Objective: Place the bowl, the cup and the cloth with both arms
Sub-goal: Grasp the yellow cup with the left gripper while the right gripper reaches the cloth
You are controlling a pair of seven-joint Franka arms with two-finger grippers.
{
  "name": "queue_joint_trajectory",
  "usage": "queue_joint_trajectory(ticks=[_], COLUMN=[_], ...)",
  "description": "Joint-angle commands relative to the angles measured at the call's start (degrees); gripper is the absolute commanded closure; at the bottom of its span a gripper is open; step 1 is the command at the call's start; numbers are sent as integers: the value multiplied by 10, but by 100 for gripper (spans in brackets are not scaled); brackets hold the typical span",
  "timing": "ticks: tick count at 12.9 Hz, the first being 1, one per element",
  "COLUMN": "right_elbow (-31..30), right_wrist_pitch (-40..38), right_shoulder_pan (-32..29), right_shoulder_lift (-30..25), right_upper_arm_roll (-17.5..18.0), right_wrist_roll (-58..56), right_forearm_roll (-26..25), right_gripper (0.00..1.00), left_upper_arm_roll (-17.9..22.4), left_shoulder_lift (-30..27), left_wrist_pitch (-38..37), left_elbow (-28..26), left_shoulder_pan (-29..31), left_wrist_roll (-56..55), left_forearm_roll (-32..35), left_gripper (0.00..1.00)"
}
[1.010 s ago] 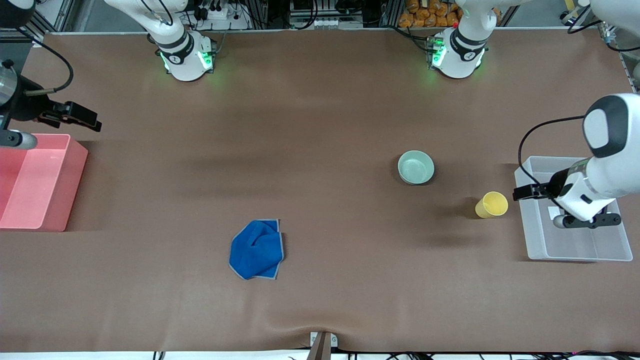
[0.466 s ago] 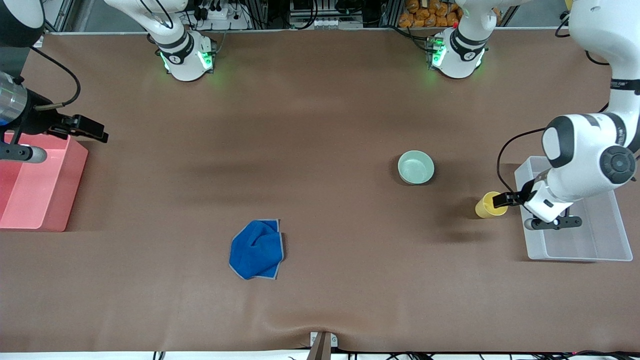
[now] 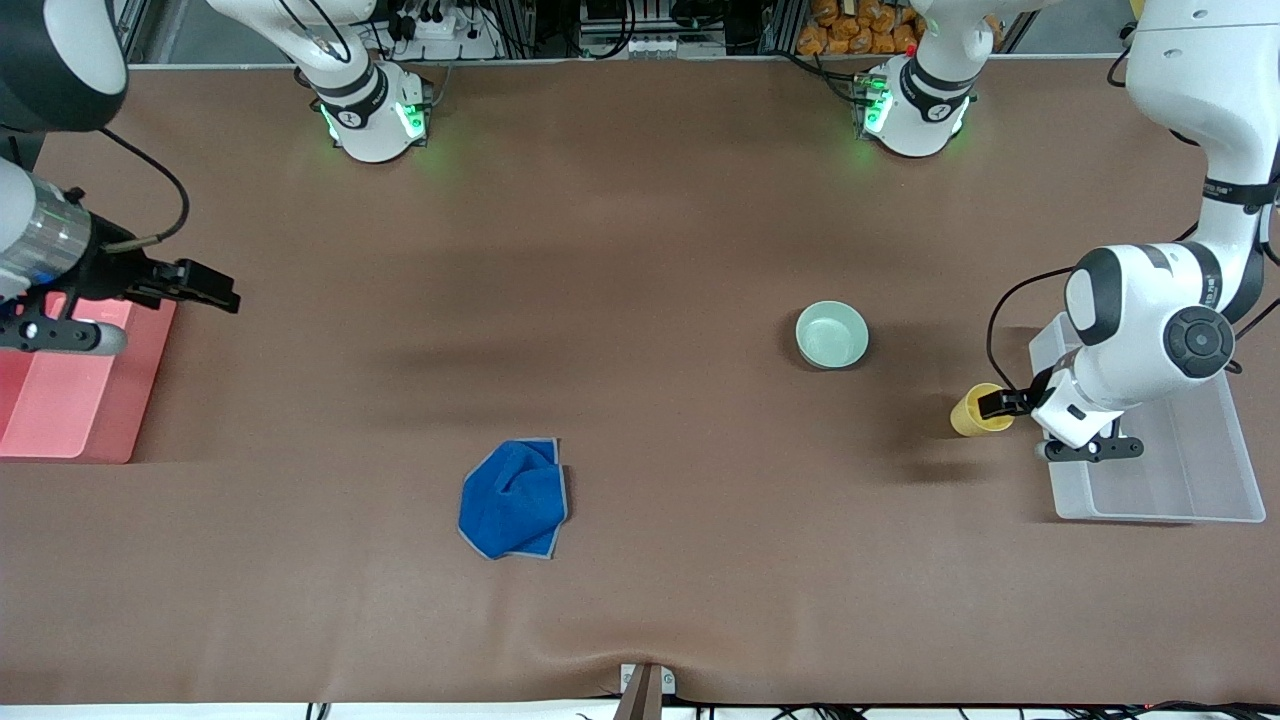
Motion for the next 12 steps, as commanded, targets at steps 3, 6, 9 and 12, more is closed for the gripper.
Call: queue_joint_trajectory(ticks=[3, 6, 9, 12], right_elbow=[20, 28, 41, 59], right_wrist_pitch=[33, 85, 171, 267], right_shoulder_pan=[14, 31, 48, 88], right_shoulder_lift=[36, 64, 111, 159], right_upper_arm_roll=[-3, -3, -2, -2], right_wrist_roll=[9, 8, 0, -1], right_forearm_roll=[10, 9, 8, 8], right_gripper=[0, 0, 0, 0], left_upper_arm_roll=[0, 0, 0, 10], left_shoulder_lift=[3, 5, 1, -21], left_wrist_pitch=[60, 63, 60, 54], left_elbow=[-39, -40, -37, -24], left_shoulder_pan=[6, 6, 8, 10], left_wrist_roll=[4, 9, 9, 3], left_forearm_roll=[11, 12, 36, 36], left_gripper=[42, 69, 100, 100])
